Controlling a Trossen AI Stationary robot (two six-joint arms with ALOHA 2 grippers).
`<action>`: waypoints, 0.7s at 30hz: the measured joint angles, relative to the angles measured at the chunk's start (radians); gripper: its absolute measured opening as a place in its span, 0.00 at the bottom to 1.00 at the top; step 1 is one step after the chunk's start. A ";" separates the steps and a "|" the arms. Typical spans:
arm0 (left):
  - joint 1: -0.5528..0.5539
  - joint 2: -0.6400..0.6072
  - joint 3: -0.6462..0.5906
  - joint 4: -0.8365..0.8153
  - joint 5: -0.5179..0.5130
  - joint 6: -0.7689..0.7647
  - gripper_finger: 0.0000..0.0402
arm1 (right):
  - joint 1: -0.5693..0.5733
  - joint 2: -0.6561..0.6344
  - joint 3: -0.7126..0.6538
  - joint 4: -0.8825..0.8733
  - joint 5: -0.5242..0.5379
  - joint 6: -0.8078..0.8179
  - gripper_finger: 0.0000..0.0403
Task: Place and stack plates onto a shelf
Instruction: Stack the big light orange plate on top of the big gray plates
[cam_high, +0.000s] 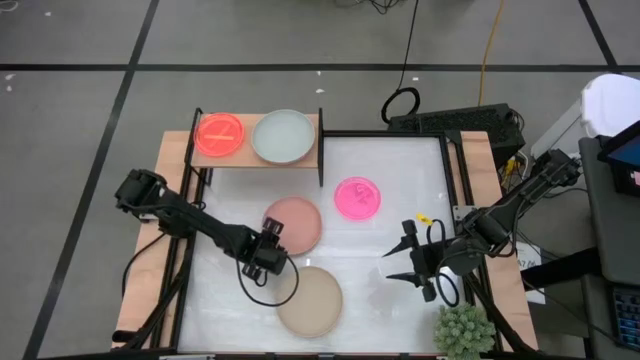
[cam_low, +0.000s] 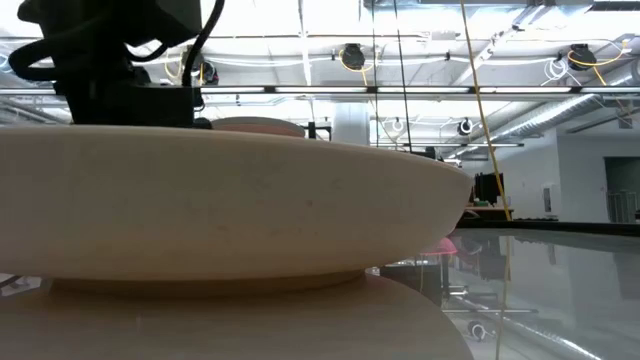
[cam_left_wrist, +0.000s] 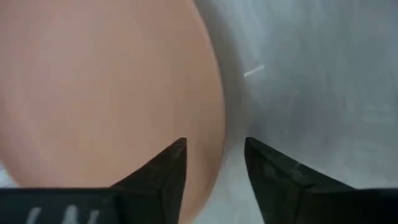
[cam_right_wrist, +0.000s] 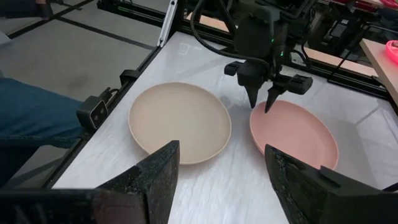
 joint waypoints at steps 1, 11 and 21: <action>0.000 0.004 0.000 0.000 0.000 0.002 0.38 | 0.000 0.000 0.000 0.000 0.000 0.000 0.54; -0.003 0.004 0.000 0.005 -0.044 0.010 0.11 | 0.000 0.000 0.000 0.001 0.000 -0.008 0.54; -0.011 -0.019 0.000 -0.005 -0.064 0.028 0.03 | 0.000 0.000 0.000 0.001 0.000 -0.011 0.54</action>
